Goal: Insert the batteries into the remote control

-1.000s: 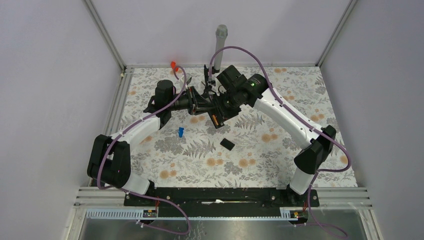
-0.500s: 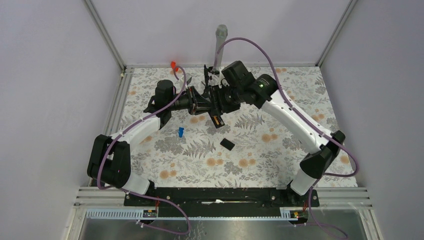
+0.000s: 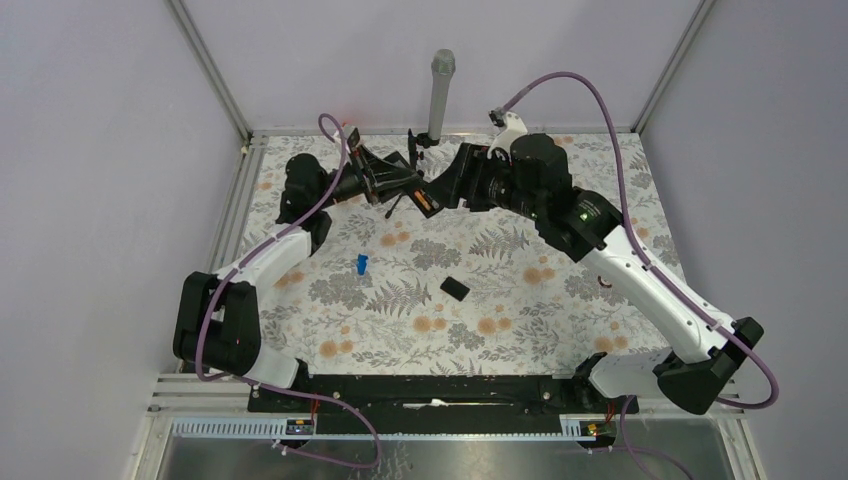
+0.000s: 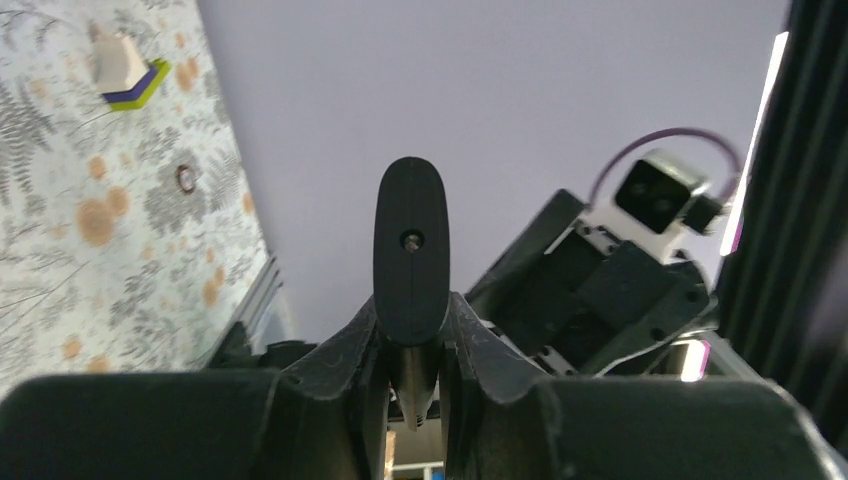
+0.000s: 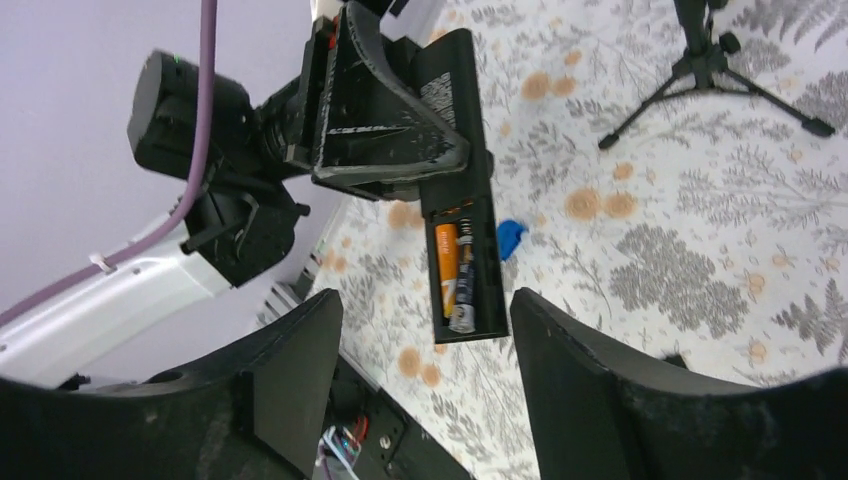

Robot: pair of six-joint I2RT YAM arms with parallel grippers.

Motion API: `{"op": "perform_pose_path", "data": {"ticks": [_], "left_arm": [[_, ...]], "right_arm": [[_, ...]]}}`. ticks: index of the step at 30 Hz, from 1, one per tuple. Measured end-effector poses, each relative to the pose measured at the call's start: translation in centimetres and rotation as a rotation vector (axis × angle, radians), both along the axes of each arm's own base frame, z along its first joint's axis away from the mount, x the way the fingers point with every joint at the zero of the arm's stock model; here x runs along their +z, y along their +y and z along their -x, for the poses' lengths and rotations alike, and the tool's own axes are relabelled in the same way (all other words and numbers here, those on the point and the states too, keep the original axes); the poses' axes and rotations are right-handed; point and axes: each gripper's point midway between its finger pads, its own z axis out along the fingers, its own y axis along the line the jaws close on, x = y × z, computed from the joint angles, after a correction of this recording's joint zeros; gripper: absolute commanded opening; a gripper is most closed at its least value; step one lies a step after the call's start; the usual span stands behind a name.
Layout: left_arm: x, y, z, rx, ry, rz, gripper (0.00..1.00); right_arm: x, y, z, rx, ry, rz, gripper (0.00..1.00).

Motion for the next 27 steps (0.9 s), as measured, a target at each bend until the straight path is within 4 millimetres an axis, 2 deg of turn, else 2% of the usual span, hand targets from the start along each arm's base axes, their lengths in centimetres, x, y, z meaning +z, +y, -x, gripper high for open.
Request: {"op": "perform_pose_path", "data": {"ticks": [4, 8, 15, 23, 27], "left_arm": [[2.6, 0.9, -0.3, 0.030, 0.020, 0.087, 0.00], [4.7, 1.4, -0.3, 0.042, 0.062, 0.180, 0.00], [6.4, 1.9, -0.3, 0.049, 0.128, 0.258, 0.00], [7.3, 2.3, 0.5, 0.063, 0.174, 0.287, 0.00], [7.2, 2.4, 0.4, 0.069, 0.198, 0.289, 0.00]], "right_arm": [[1.6, 0.2, -0.9, -0.052, -0.038, -0.106, 0.89], [2.9, 0.4, -1.1, -0.067, -0.058, -0.197, 0.91], [5.8, 1.1, -1.5, -0.070, -0.099, -0.336, 0.86], [5.3, 1.7, -1.3, -0.051, -0.075, -0.383, 0.86], [4.9, 2.0, -1.2, -0.040, -0.063, -0.401, 0.75]]}}
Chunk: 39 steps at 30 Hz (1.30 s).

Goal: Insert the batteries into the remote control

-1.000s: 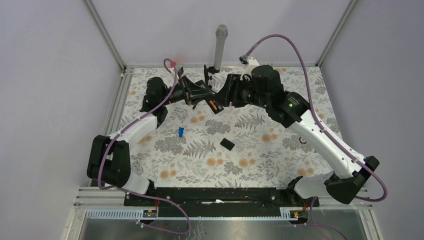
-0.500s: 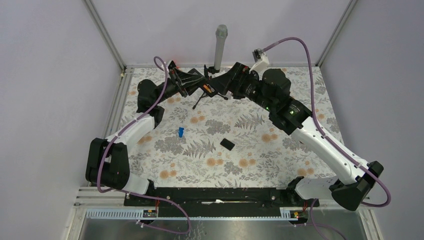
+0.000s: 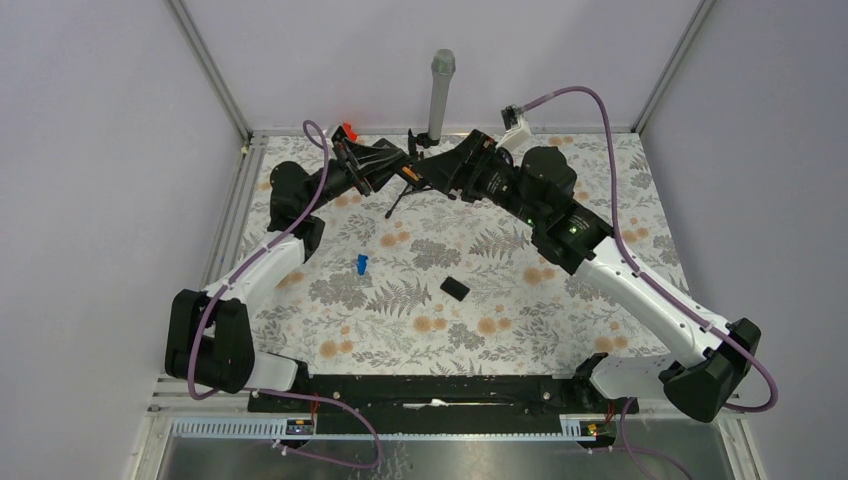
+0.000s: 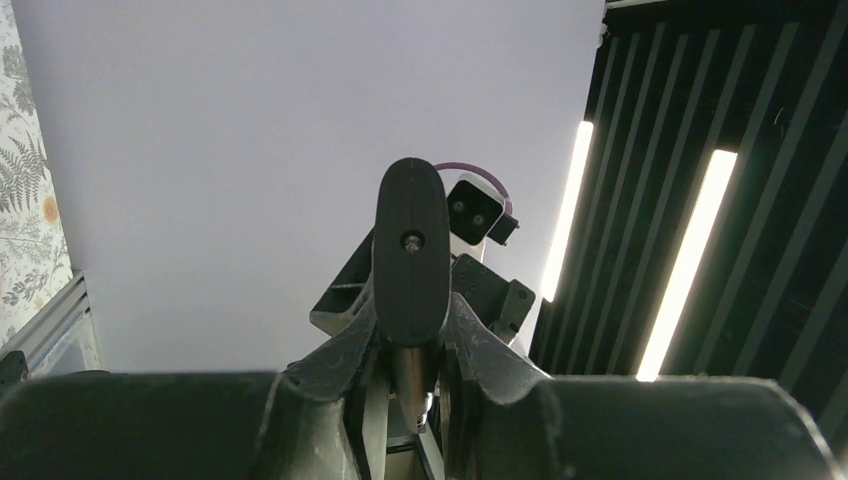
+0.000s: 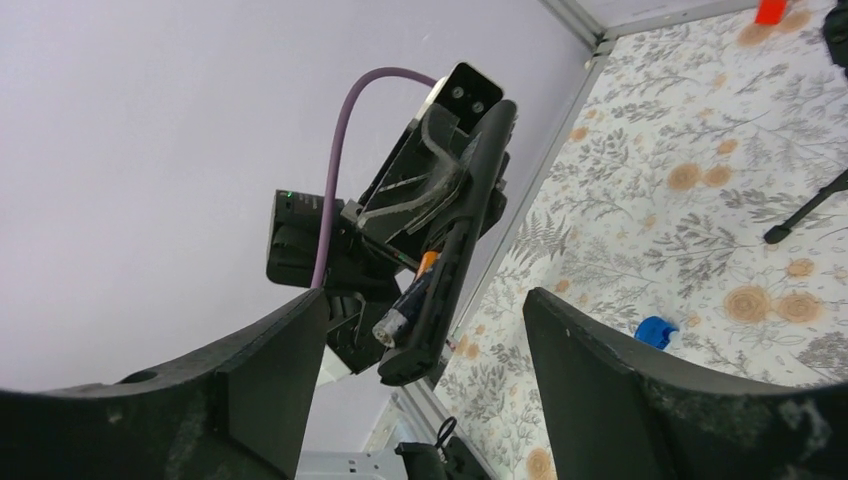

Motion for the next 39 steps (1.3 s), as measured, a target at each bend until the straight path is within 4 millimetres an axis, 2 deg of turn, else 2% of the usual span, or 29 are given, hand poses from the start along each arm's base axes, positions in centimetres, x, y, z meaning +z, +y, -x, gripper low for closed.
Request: {"op": "perform_pose_path", "data": {"ticks": [6, 16, 26, 36, 39], "left_arm": [[-0.4, 0.0, -0.3, 0.007, 0.033, 0.000, 0.00], [-0.3, 0.1, -0.3, 0.007, 0.039, 0.006, 0.00], [-0.4, 0.4, -0.5, 0.018, 0.042, 0.006, 0.00], [-0.3, 0.7, -0.4, 0.042, -0.001, -0.012, 0.00], [-0.5, 0.8, -0.6, 0.054, -0.011, -0.030, 0.00]], "right_arm": [[0.1, 0.6, 0.5, 0.042, -0.003, -0.045, 0.60], [0.1, 0.9, 0.4, 0.059, 0.007, -0.081, 0.44], [-0.6, 1.4, -0.1, 0.066, 0.047, -0.093, 0.36], [-1.0, 1.6, -0.3, 0.075, 0.092, -0.110, 0.22], [-1.3, 1.7, -0.5, 0.073, 0.113, -0.106, 0.21]]}}
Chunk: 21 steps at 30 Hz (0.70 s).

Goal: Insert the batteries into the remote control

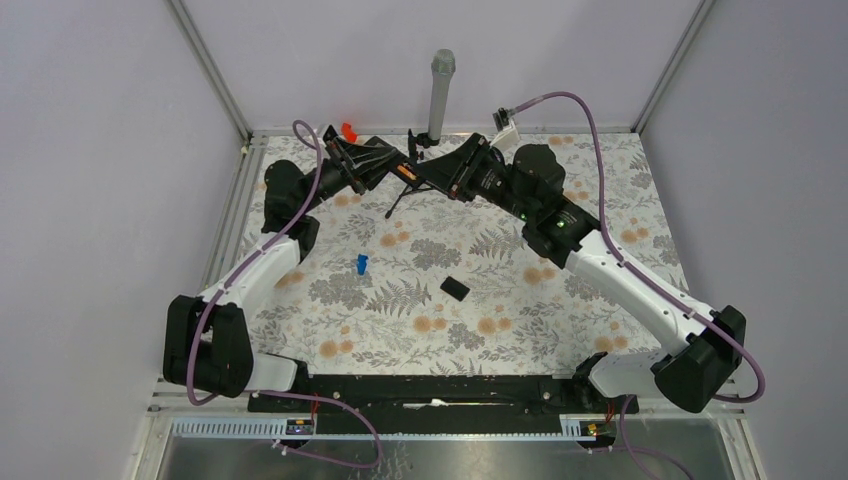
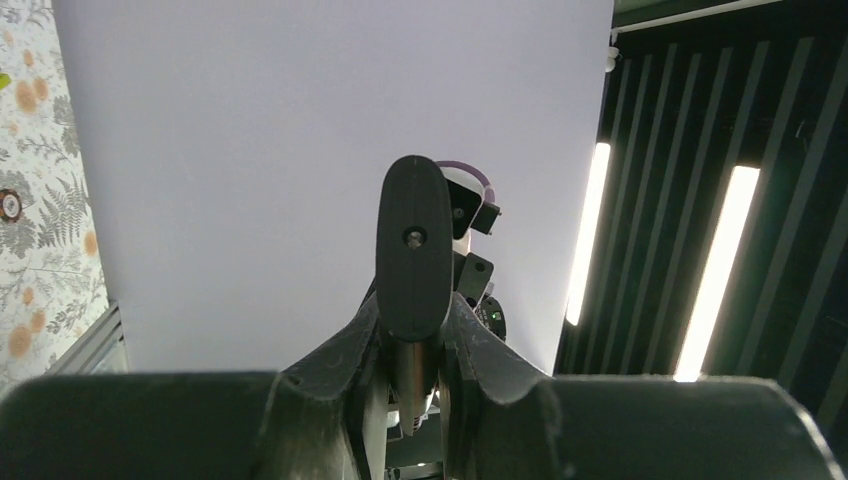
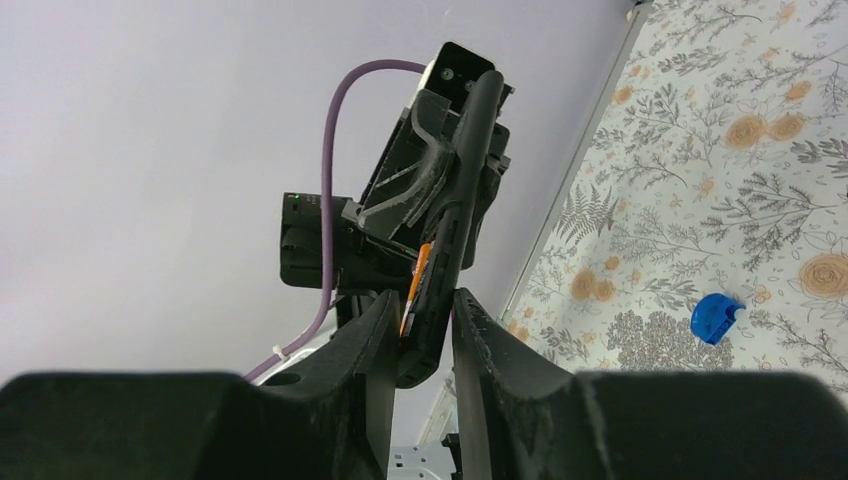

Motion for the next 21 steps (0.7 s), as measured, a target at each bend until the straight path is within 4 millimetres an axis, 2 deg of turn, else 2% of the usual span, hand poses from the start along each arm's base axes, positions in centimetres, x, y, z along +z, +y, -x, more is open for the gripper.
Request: {"op": "perform_pose_path", "data": {"ticks": [5, 8, 12, 14, 18, 21], "left_arm": [[0.0, 0.1, -0.4, 0.030, -0.034, -0.061, 0.00], [0.4, 0.2, -0.4, 0.062, -0.083, -0.132, 0.00], [1.0, 0.2, -0.2, 0.088, -0.148, -0.213, 0.00], [1.4, 0.2, -0.2, 0.093, -0.173, -0.236, 0.00], [1.5, 0.2, -0.2, 0.096, -0.197, -0.263, 0.00], [1.4, -0.1, 0.1, 0.085, -0.227, -0.284, 0.00]], "right_arm": [[-0.6, 0.1, -0.5, -0.005, 0.048, 0.031, 0.22], [-0.9, 0.0, -0.8, -0.010, 0.077, 0.059, 0.16], [-0.9, 0.0, -0.8, -0.011, 0.099, 0.092, 0.16], [-0.8, -0.1, -0.8, -0.009, 0.099, 0.105, 0.23], [-1.1, 0.1, -0.8, 0.001, 0.094, 0.125, 0.53], [-2.0, 0.0, -1.1, -0.004, 0.101, 0.143, 0.65]]}}
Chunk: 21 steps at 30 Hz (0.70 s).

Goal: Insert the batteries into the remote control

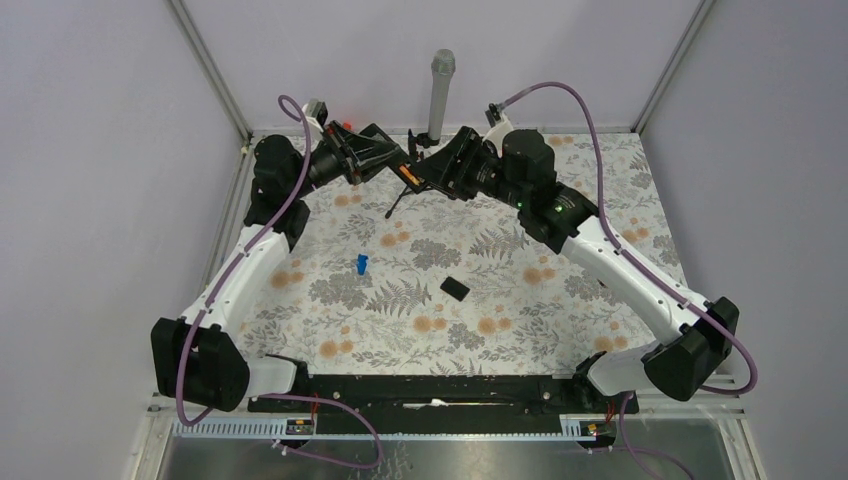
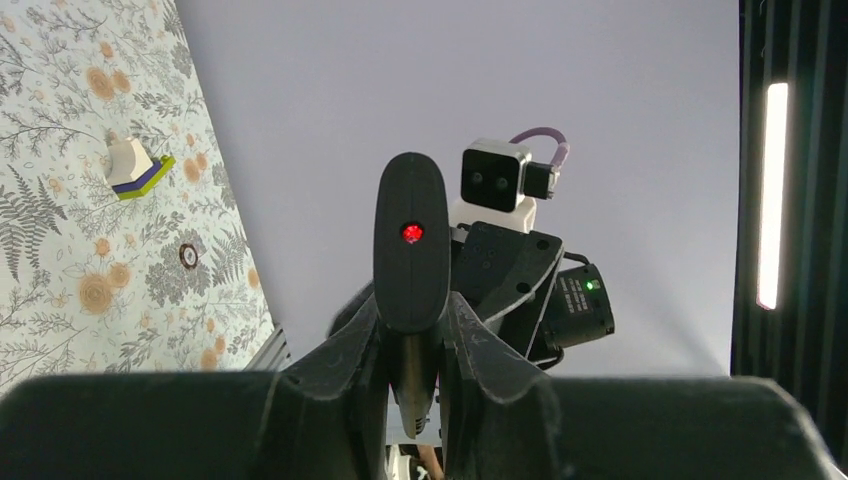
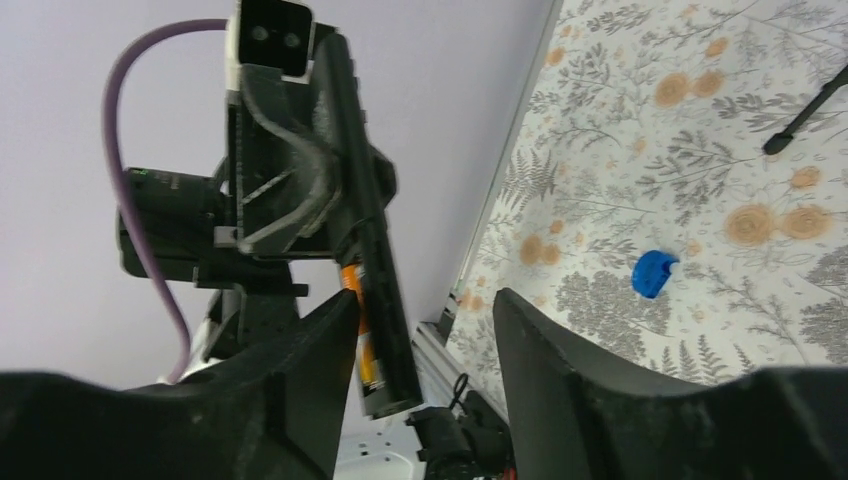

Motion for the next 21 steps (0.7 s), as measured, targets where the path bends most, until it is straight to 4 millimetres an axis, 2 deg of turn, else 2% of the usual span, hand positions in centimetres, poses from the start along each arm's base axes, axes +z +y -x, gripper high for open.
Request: {"op": "perform_pose_path", "data": {"ticks": [2, 7, 11, 14, 16, 21], "left_arm": [[0.0, -0.1, 0.2, -0.007, -0.021, -0.018, 0.00], [0.0, -0.2, 0.3, -0.008, -0.071, -0.070, 0.00], [0.2, -0.3, 0.5, -0.018, -0.105, -0.089, 0.00], [0.3, -0.4, 0.7, -0.028, -0.124, -0.099, 0.00], [0.2, -0.4, 0.8, -0.036, -0.131, -0.103, 0.00], [0.2, -0.5, 1.2, -0.058, -0.139, -0.107, 0.00]], "right_arm": [[-0.5, -0.3, -0.4, -0.008, -0.003, -0.003, 0.70], [-1.3, -1.0, -0.7, -0.014, -0.018, -0.046, 0.75], [-0.9, -1.2, -0.6, -0.006, -0.046, -0.068, 0.81], [0.3, -1.1, -0.5, 0.025, -0.114, -0.084, 0.85], [0.9, -0.9, -0.1, 0.053, -0.160, -0.084, 0.85], [1.3, -0.5, 0.8, 0.130, -0.243, -0.065, 0.76]]}}
